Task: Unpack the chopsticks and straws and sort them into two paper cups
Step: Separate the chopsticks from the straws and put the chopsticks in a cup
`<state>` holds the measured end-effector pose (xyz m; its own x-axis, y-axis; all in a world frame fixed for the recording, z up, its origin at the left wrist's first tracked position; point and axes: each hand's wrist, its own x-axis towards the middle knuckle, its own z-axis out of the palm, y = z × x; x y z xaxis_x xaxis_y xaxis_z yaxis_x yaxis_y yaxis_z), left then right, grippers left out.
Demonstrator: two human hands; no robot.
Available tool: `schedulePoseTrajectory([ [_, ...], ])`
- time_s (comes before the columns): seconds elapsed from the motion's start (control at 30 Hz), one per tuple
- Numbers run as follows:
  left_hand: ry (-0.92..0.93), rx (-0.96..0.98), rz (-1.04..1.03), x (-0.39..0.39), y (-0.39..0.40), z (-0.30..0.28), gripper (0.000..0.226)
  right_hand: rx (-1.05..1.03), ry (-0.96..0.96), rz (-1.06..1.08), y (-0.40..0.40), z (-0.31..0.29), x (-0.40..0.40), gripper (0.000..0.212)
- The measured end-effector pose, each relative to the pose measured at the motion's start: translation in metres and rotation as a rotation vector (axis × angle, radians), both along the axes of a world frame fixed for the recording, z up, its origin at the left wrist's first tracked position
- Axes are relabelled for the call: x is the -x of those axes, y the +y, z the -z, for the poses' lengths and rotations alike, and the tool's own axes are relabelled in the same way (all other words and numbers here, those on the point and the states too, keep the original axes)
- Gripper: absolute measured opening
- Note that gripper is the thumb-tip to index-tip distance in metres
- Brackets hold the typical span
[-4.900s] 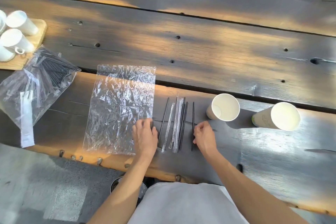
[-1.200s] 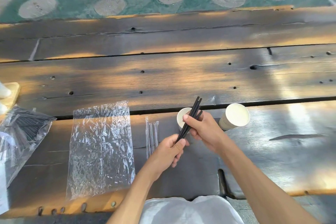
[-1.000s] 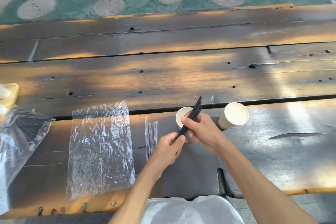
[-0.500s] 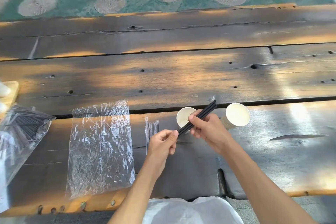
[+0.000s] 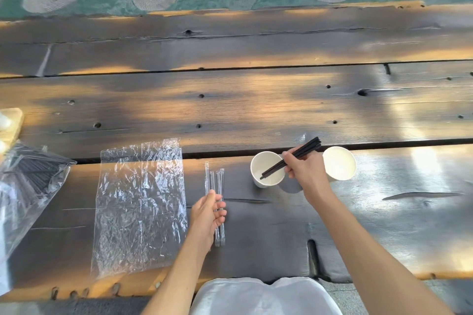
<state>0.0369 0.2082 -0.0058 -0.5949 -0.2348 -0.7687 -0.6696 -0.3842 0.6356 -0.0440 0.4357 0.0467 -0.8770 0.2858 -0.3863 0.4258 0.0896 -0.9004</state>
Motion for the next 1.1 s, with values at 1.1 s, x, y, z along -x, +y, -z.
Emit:
schedulePoseTrajectory([
  [1.1,-0.144,0.986,0.825,0.010,-0.003,0.057,0.010,0.101,0.110,0.005,-0.024,-0.036,-0.045,0.011],
])
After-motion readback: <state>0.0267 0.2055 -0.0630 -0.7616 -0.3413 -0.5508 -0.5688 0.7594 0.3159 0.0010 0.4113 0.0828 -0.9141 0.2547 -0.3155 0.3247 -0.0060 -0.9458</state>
